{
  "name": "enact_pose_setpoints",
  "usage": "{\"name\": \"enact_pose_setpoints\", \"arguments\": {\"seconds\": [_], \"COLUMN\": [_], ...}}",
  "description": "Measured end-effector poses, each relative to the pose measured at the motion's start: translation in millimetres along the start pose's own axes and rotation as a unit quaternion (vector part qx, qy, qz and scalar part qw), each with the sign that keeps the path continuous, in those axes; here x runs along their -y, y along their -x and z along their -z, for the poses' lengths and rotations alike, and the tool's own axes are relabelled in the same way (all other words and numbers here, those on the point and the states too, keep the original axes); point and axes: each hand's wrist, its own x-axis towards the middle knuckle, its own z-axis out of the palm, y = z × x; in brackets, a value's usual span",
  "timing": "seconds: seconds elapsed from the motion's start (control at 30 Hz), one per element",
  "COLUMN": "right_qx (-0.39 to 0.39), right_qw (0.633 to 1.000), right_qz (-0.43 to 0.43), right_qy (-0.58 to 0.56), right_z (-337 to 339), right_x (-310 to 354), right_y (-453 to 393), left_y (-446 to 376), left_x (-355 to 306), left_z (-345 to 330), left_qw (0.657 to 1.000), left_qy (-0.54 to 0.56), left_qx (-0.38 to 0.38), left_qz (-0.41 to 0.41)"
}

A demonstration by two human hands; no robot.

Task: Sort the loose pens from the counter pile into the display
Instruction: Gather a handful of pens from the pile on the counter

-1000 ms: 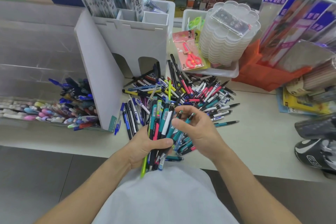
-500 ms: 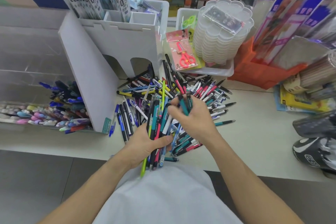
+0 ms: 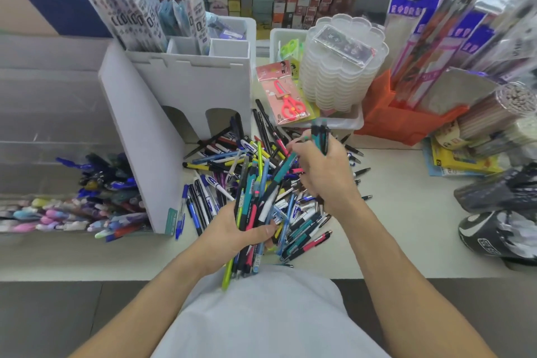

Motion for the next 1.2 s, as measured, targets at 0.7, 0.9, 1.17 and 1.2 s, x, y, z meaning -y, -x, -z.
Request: {"name": "enact_pose_setpoints", "arguments": {"seconds": [0.7, 0.9, 1.17, 1.2], "right_qx": [0.051, 0.100, 0.039, 0.048], "right_qw": [0.980, 0.983, 0.980, 0.979], "right_qz": [-0.034, -0.047, -0.022, -0.012], "right_qy": [0.188, 0.149, -0.194, -0.199], "right_z": [-101, -165, -218, -224], "right_x": [42, 8, 19, 26], "right_y": [57, 80, 77, 74], "left_y": [78, 90, 111, 113], "left_x": [9, 8, 21, 21], "left_z": [146, 165, 190, 195], "left_qw": [0.994, 0.992, 0.957, 0.945], "left_qy": [0.069, 0.089, 0.283, 0.319], "left_qx": [0.061, 0.006, -0.011, -0.007], "left_qz": [-0.055, -0.086, -0.059, -0.064]}}
